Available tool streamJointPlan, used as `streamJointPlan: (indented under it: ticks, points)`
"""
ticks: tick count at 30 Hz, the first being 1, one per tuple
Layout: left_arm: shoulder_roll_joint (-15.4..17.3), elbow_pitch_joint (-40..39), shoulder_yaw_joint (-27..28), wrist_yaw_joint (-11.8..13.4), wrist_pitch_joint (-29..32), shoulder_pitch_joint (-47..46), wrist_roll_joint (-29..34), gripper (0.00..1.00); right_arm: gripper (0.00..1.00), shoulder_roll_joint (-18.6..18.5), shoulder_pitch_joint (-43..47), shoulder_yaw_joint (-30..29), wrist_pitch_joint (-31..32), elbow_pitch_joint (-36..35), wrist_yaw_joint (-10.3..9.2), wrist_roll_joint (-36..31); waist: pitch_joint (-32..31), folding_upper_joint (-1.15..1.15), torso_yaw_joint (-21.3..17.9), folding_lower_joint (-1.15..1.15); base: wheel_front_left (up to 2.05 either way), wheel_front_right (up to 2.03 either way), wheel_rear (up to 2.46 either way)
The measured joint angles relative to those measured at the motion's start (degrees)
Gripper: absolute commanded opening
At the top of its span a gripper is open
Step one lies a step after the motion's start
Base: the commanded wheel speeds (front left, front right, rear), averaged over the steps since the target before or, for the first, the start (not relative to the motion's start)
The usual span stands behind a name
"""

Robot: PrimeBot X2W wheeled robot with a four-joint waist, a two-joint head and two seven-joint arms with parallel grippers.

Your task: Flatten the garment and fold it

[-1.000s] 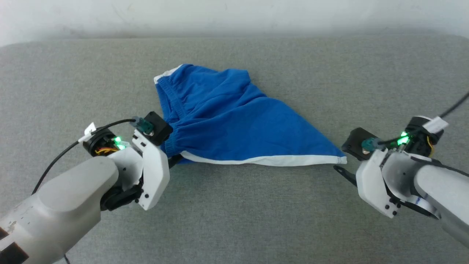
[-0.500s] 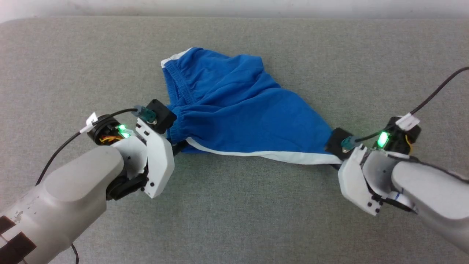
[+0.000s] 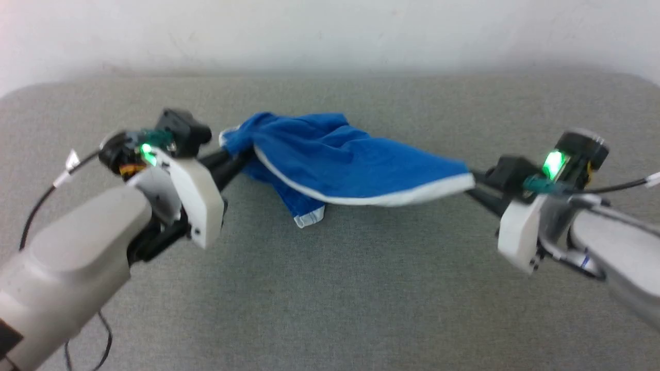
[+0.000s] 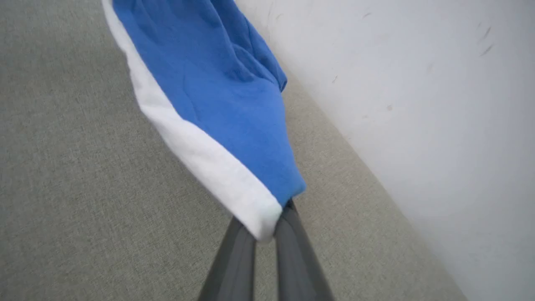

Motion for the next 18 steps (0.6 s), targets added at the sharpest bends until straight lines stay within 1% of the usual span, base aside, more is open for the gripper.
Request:
streamJointPlan:
  ticks: [3, 7, 10, 12, 18]
  points:
    - [-0.23, -1.38, 2.13, 1.4, -2.31, -3.19, 1.23, 0.0, 0.0, -0.46, -1.76, -3.75, -1.26, -0.93, 0.0, -0.24, -1.83, 0.0, -0.6, 0.0, 0.0, 0.0, 0.0]
    - [-0.62, -2.97, 4.35, 4.17, -2.92, -7.58, 2.75, 0.0, 0.0, -1.2, -4.85, -8.1, -1.62, -1.25, 0.0, -0.79, -3.23, 0.0, -1.5, -0.01, 0.0, 0.0, 0.0]
    - [-1.75, -2.35, 6.3, 5.64, -2.96, -11.69, 3.22, 0.0, 0.0, -1.22, -7.95, -11.04, -1.64, -0.8, 0.0, -0.71, -2.89, 0.0, -2.07, -0.01, 0.0, 0.0, 0.0]
    - [-2.78, -1.1, 6.73, 6.0, -2.89, -14.8, 4.34, 0.0, 0.0, -1.2, -10.78, -11.96, -1.37, -0.19, 0.0, -1.23, -2.1, 0.0, -2.33, 0.0, 0.0, 0.0, 0.0]
    - [-6.24, 3.04, 9.12, 6.0, -3.12, -23.8, 5.95, 0.0, 0.0, -0.66, -20.78, -15.17, 0.11, 3.16, 0.0, -3.01, 1.95, 0.0, -2.8, 0.01, 0.0, 0.0, 0.0]
